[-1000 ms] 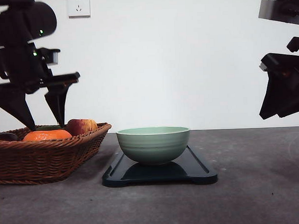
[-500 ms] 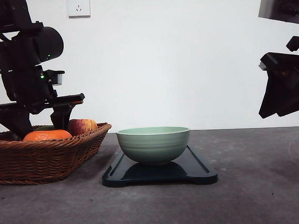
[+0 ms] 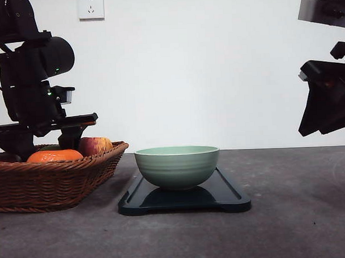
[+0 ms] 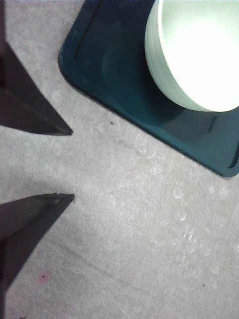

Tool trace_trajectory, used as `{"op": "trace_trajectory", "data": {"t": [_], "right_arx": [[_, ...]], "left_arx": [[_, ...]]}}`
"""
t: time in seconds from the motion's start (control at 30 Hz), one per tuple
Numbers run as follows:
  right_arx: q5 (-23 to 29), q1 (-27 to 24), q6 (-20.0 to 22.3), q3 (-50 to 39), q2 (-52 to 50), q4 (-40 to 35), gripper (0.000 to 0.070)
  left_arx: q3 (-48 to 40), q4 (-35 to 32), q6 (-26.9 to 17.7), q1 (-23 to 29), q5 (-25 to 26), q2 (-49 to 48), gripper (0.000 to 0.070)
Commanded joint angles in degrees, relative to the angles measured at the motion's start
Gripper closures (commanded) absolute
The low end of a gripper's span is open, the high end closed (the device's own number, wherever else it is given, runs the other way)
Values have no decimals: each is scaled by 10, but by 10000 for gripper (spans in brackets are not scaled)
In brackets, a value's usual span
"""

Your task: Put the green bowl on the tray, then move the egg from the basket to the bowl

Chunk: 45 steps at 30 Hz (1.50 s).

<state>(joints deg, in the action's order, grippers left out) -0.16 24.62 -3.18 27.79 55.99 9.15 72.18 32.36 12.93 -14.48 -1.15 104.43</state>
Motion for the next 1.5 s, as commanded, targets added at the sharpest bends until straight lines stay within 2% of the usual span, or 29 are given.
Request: {"op": "trace_trajectory", "data": {"t": [0.0,0.13,0.2,0.47,0.73,1.17,1.27,1.4,1.47], "right_arx": [[1,2,4,2,5,-6,474],[1,2,4,2,5,-6,474],[1,2,4,2,5,-6,474],[1,2,4,2,5,-6,474],[1,2,4,2,5,-6,474],[1,2,4,2,5,-6,474],[1,2,4,2,5,-9,474],[0,2,4,2,5,-14,474],[0,2,4,2,5,-15,474]], "left_arx": [[14,-2,2,0,0,15,328],[14,-3,2,0,0,15,424],[14,-4,2,0,0,15,443],[14,-7,1,0,-1,15,443],[14,21,-21,0,-1,-4,440],[14,31,-37,-6,0,-122,440],[14,6,-36,-17,29,-151,439],[14,-55,-21,-37,118,-169,436],[14,-86,-8,-52,146,-169,435]]}}
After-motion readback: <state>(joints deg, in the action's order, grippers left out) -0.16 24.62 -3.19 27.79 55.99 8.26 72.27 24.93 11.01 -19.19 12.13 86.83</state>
